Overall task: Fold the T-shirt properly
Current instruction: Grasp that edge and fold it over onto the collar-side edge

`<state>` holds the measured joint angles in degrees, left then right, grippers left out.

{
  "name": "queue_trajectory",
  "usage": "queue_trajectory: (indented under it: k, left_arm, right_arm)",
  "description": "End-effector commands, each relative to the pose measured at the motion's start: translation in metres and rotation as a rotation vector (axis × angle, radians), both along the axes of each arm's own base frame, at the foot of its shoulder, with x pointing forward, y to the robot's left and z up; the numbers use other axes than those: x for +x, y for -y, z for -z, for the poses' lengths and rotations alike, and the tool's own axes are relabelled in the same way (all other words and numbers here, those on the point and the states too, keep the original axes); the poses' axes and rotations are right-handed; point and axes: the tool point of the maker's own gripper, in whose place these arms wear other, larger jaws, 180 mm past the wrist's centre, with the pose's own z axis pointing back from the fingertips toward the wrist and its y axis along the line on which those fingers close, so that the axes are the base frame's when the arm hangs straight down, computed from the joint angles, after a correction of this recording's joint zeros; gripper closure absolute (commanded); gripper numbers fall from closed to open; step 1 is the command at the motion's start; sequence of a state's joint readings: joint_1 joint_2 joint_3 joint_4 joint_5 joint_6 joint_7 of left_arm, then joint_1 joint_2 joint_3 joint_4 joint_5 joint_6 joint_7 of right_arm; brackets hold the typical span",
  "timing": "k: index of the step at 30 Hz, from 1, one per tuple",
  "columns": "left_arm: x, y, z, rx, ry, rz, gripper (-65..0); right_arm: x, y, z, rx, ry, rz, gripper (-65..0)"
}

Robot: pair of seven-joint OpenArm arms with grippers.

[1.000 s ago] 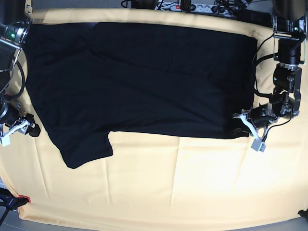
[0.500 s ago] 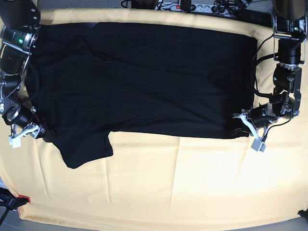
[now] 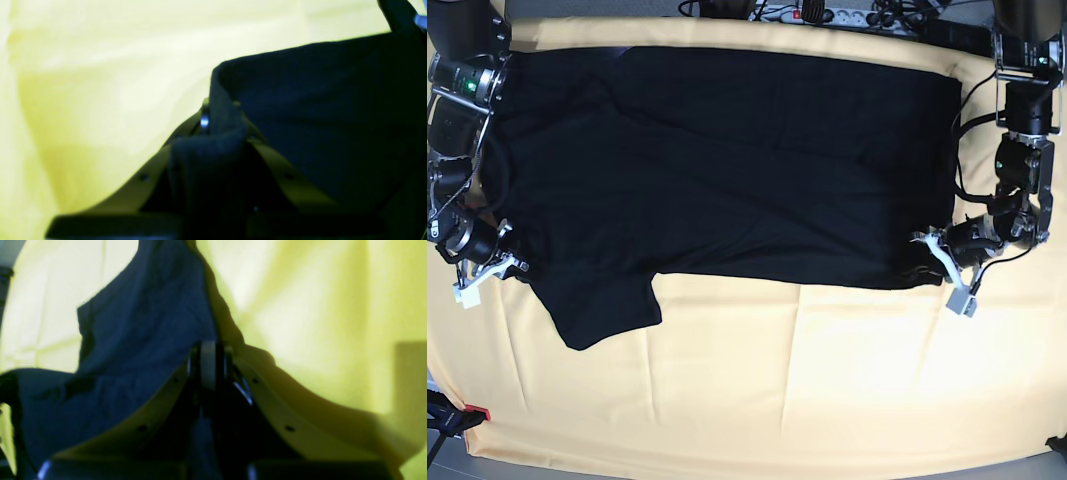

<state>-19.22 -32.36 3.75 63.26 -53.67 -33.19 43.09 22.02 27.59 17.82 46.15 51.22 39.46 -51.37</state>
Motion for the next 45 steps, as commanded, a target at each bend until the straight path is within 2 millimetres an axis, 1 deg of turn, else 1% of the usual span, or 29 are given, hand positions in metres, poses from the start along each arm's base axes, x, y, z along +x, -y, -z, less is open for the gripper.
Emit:
queue_trajectory:
  k: [1, 3, 5, 10, 12, 16, 18, 20, 22, 27, 31, 33, 36, 42, 45]
  left_arm:
    - [0.013, -0.002, -0.027, -0.028, 0.079, 0.008, 0.0]
    - [0.011, 0.003, -0.031, -0.045, 0.097, 0.040, 0.0]
    - [0.008, 0.006, -0.032, -0.046, 0.110, 0.072, 0.0]
    - [0.006, 0.010, -0.035, -0.067, 0.120, 0.087, 0.0]
    - [0.006, 0.011, -0.038, -0.088, 0.122, 0.086, 0.0]
    - [0.004, 0.009, -0.040, -0.095, 0.114, 0.088, 0.0]
    - [0.004, 0.008, -0.044, -0.108, 0.119, 0.087, 0.0]
    - [0.002, 0.009, -0.050, -0.129, 0.113, 0.099, 0.0]
    - [-0.003, 0.016, -0.058, -0.139, 0.104, 0.140, 0.0]
    - [-0.022, 0.040, -0.076, -0.127, 0.104, 0.275, 0.0]
    - [-0.043, 0.049, -0.082, -0.111, 0.088, 0.360, 0.0]
    - [-0.053, 0.048, -0.082, -0.093, 0.082, 0.378, 0.0]
    - [-0.062, 0.038, -0.077, -0.057, 0.059, 0.381, 0.0]
    - [-0.075, 0.017, -0.065, -0.005, 0.001, 0.368, 0.0]
    - [-0.077, 0.010, -0.064, 0.017, -0.011, 0.365, 0.0]
  right_arm:
    - [0.017, 0.011, -0.032, -0.024, 0.095, 0.005, 0.0]
    - [0.019, 0.010, -0.043, -0.055, 0.127, -0.014, 0.0]
    - [0.016, 0.008, -0.049, -0.101, 0.142, -0.047, 0.0]
    - [-0.002, -0.010, -0.042, -0.224, 0.133, -0.170, 0.0]
    - [-0.006, -0.013, -0.042, -0.287, 0.144, -0.208, 0.0]
    - [-0.016, -0.009, -0.055, -0.376, 0.172, -0.256, 0.0]
    - [-0.022, -0.005, -0.061, -0.416, 0.182, -0.274, 0.0]
    - [-0.026, -0.005, -0.065, -0.442, 0.194, -0.292, 0.0]
    - [-0.029, -0.007, -0.069, -0.458, 0.203, -0.306, 0.0]
    - [-0.036, -0.009, -0.073, -0.485, 0.210, -0.334, 0.0]
    - [-0.046, -0.012, -0.078, -0.526, 0.221, -0.372, 0.0]
    - [-0.053, -0.008, -0.077, -0.554, 0.209, -0.389, 0.0]
    - [-0.060, 0.000, -0.074, -0.577, 0.183, -0.400, 0.0]
    - [-0.070, 0.015, -0.071, -0.623, 0.133, -0.415, 0.0]
    - [-0.073, 0.024, -0.072, -0.649, 0.114, -0.421, 0.0]
